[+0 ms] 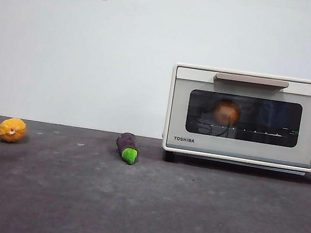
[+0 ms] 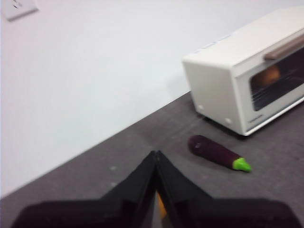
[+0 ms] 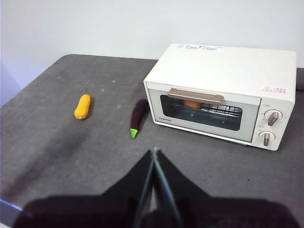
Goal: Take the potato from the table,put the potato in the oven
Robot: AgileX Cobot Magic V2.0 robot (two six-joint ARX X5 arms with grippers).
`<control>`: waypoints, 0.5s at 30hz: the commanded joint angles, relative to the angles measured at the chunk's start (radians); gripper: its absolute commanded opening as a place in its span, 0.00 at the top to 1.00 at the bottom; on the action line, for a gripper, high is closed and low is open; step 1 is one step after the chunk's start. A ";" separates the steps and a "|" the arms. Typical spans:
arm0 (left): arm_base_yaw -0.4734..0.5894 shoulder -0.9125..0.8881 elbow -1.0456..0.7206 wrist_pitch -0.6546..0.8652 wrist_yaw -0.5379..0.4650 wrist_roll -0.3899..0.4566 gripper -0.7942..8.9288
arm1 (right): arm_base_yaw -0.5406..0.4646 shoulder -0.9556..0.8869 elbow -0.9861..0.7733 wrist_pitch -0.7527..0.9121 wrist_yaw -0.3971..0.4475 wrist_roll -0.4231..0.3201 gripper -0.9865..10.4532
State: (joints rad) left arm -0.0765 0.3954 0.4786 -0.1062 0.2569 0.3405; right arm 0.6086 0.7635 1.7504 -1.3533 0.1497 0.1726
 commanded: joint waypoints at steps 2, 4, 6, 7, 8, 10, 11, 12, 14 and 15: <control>-0.005 -0.150 -0.201 0.089 -0.108 -0.106 0.92 | 0.001 0.006 -0.005 -0.023 0.003 0.008 0.91; -0.005 -0.217 -0.270 0.096 -0.125 -0.138 0.92 | 0.001 0.007 -0.005 -0.023 0.004 0.008 0.91; -0.003 -0.274 -0.328 0.095 -0.132 -0.177 0.92 | 0.001 0.007 -0.005 -0.023 0.004 0.008 0.91; -0.001 -0.301 -0.355 0.095 -0.135 -0.197 0.92 | 0.001 0.007 -0.005 -0.023 0.004 0.008 0.91; 0.002 -0.325 -0.378 0.095 -0.135 -0.217 0.92 | 0.001 0.007 -0.005 -0.023 0.006 0.008 0.91; 0.008 -0.363 -0.417 0.093 -0.134 -0.253 0.92 | 0.001 0.007 -0.005 -0.023 0.008 0.008 0.91; 0.012 -0.377 -0.435 0.092 -0.135 -0.274 0.92 | 0.001 0.007 -0.005 -0.023 0.008 0.008 0.91; 0.016 -0.387 -0.449 0.092 -0.135 -0.294 0.92 | 0.001 0.007 -0.005 -0.023 0.008 0.008 0.91; 0.032 -0.391 -0.471 0.076 -0.159 -0.341 0.92 | 0.001 0.011 -0.005 -0.023 0.008 0.008 0.91; 0.040 -0.391 -0.471 0.053 -0.174 -0.348 0.92 | 0.001 0.011 -0.005 -0.023 0.008 0.008 0.91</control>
State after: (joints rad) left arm -0.0441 0.0063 0.0185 -0.0463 0.0940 0.0452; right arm 0.6086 0.7712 1.7500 -1.3533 0.1551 0.1726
